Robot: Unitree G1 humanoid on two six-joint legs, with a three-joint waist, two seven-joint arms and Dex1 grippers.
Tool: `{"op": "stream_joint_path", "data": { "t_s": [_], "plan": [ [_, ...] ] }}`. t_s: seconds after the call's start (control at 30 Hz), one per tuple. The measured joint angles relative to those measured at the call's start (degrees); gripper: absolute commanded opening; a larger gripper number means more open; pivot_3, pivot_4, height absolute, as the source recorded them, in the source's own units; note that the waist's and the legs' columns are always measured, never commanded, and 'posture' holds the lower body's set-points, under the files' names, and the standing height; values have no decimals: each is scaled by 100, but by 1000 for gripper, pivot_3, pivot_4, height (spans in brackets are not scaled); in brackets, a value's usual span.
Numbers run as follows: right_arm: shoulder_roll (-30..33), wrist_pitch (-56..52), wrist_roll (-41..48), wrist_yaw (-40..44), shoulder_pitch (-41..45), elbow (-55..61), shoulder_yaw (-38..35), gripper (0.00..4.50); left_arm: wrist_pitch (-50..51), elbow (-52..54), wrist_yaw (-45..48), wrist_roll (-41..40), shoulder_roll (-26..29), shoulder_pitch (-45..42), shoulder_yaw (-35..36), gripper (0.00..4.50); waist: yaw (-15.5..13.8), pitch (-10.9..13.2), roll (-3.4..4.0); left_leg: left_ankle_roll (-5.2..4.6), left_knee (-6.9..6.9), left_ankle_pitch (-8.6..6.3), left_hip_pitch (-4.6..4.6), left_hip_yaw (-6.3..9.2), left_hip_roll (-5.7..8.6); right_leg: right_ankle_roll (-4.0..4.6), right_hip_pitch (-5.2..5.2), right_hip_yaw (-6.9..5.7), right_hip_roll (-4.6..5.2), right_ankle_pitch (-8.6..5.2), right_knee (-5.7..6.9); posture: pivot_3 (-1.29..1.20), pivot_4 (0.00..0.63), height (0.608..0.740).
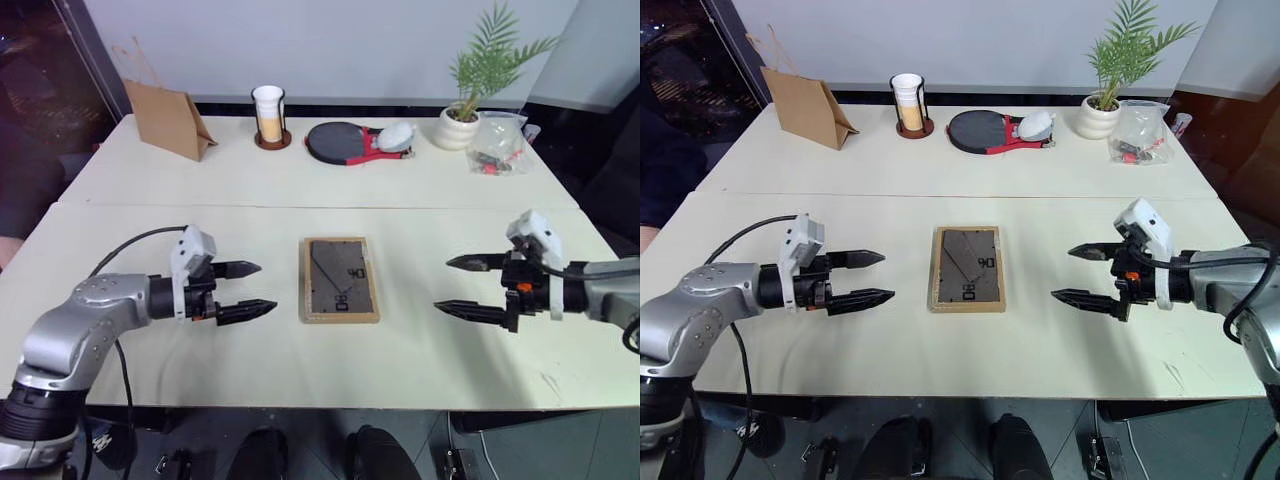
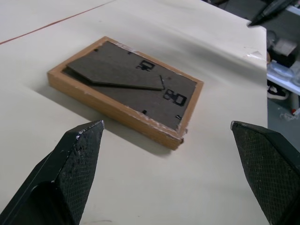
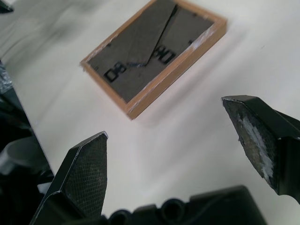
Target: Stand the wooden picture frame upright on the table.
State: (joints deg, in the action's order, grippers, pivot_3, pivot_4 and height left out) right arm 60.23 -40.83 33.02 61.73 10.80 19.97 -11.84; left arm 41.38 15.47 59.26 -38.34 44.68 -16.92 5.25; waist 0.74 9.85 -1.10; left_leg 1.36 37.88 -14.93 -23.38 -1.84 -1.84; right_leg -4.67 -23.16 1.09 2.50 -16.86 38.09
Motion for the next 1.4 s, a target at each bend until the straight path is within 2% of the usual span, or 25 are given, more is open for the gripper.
{"op": "stream_joint_path", "data": {
  "t_s": [0.43,0.9,1.13,1.33,1.4],
  "plan": [
    [-357,251,-142,-454,32,99,38,4419,-134,-446,435,221,186,-332,-217,4500,-2,0,0,-1,1,-1,0,-1,0,0,0,0,-3,0,0,0,150,740],
    [-507,380,-188,-533,153,167,227,4419,-371,-839,652,440,161,-578,-393,4500,-4,0,0,-3,3,-2,-1,0,0,-1,-1,0,-2,0,0,0,150,740],
    [-592,431,-258,-585,171,167,301,4419,7,-836,473,322,95,-578,-391,4500,-4,0,0,-4,4,-2,-2,0,0,-1,-1,0,-2,0,0,0,150,740],
    [-754,754,-690,-794,344,40,676,4419,985,-958,-32,-197,-300,-1021,-264,4500,-4,0,0,-4,9,-2,-3,1,1,-4,0,0,-3,2,1,0,150,740],
    [-829,882,-810,-834,393,-16,758,4419,1169,-1077,2,-216,-179,-1132,-284,4500,10,0,0,-4,8,-3,-2,-1,1,-5,-3,0,-6,2,2,0,150,740]
  ]
}}
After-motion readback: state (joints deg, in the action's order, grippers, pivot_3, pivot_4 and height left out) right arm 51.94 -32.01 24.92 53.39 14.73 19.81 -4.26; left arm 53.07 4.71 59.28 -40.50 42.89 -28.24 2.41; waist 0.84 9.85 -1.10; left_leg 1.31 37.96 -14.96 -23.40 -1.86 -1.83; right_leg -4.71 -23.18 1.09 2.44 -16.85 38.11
